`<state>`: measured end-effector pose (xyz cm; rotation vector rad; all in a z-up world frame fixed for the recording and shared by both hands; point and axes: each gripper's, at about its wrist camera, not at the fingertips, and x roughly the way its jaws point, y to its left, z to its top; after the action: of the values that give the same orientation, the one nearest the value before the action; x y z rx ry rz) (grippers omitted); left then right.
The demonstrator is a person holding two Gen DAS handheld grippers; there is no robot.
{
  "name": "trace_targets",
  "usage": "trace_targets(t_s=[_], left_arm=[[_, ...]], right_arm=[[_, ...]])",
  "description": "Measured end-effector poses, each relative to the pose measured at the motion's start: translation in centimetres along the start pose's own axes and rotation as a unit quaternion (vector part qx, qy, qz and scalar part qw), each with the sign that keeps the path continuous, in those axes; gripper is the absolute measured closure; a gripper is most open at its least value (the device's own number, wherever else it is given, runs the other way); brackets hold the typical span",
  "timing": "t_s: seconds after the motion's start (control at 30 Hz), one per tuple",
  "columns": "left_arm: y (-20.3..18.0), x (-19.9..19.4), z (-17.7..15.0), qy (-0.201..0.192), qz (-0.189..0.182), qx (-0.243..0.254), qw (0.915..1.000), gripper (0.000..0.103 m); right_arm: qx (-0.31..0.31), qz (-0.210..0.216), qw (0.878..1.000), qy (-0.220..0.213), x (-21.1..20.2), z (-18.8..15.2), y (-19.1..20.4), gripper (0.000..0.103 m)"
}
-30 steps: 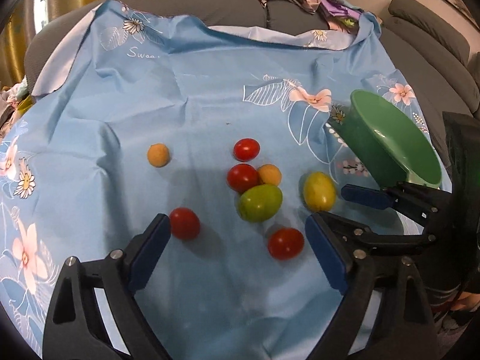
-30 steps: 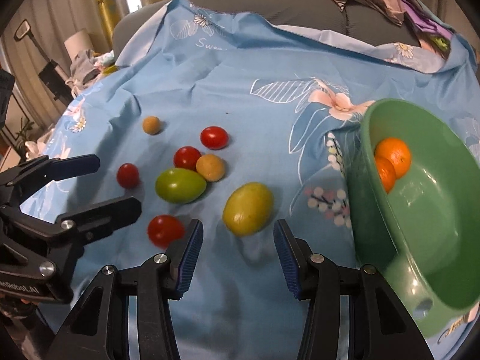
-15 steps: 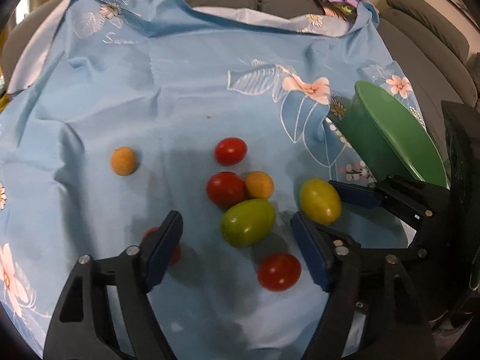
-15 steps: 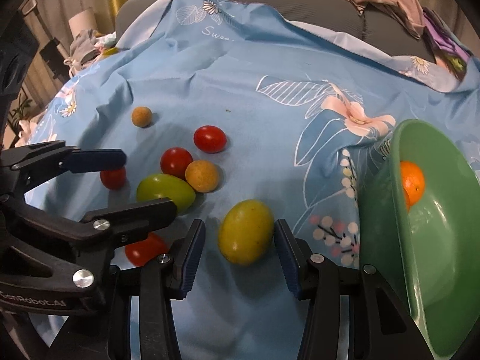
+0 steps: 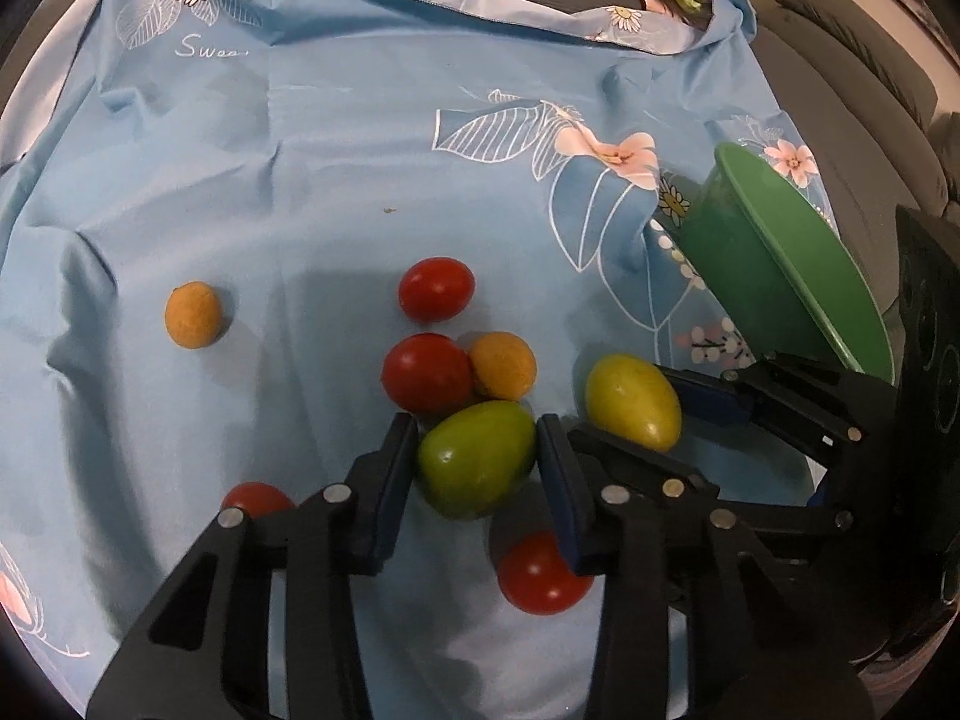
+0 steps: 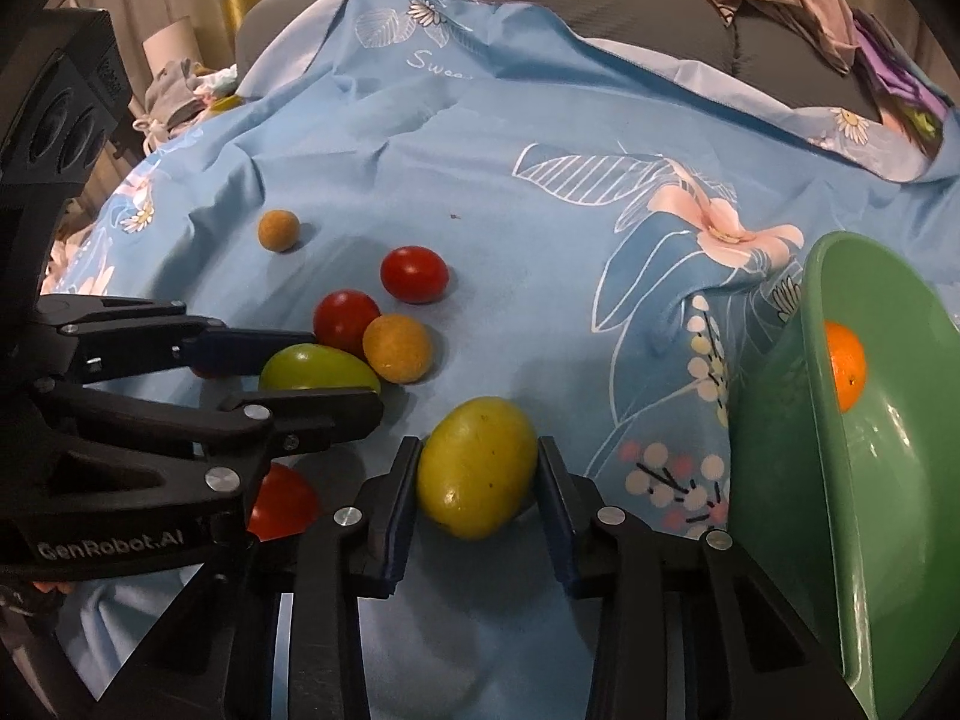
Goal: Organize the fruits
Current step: 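Grasp the green fruit with the left gripper while the right gripper grasps the yellow fruit, then carry the green and yellow fruits with both grippers over the green bowl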
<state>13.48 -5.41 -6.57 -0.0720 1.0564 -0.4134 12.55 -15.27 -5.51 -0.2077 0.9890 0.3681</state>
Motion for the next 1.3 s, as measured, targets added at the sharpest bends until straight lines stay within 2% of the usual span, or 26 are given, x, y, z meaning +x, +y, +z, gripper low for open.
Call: trace_targets(t_s=[0.23, 0.67, 1.3], left_arm=[[0.9, -0.5, -0.4, -0.007, -0.009, -0.021, 0.9997, 0.063], [1.5, -5.4, -2.3, -0.041, -0.007, -0.055, 0.9976, 0.063], [-1.3, -10.8, -4.8, -0.075, -0.005, -0.05, 0.9959, 0.063]], right_arm=[[0.007, 0.001, 1.0, -0.009, -0.1, -0.1, -0.1, 0.066], [0.036, 0.034, 0.998, -0.046, -3.3, -1.2, -0.2, 0.066], [0.04, 0.058, 0.993, -0.099, -9.8, -3.6, 1.2, 0.066]])
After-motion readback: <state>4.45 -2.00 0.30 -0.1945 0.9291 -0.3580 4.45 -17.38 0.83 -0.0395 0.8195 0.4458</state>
